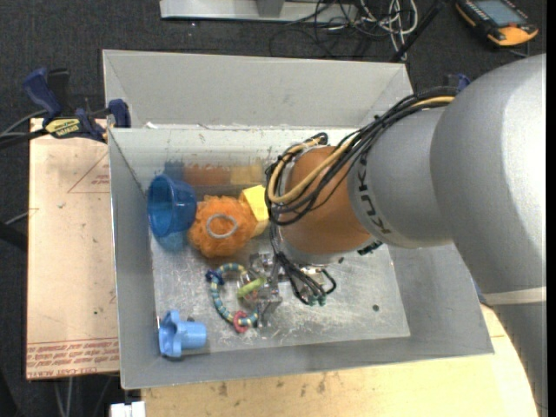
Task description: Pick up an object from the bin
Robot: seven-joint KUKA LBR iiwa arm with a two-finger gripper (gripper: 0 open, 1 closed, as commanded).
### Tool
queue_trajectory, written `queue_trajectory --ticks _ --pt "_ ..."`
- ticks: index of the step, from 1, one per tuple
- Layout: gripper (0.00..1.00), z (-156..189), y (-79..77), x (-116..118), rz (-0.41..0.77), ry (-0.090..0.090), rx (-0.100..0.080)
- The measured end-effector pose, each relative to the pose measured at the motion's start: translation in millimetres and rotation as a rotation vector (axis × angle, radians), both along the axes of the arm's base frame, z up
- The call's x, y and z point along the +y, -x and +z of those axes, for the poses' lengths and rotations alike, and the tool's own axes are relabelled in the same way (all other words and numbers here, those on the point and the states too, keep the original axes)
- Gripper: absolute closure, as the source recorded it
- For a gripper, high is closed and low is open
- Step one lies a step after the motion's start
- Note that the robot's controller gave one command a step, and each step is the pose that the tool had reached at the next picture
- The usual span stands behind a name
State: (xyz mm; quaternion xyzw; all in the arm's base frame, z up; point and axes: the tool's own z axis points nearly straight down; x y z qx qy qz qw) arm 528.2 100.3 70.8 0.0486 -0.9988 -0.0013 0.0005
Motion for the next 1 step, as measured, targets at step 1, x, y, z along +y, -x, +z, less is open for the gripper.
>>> queue_trajectory --ticks 1 --pt "1.0 0.0 0.0 0.0 0.0 0.0 0.0"
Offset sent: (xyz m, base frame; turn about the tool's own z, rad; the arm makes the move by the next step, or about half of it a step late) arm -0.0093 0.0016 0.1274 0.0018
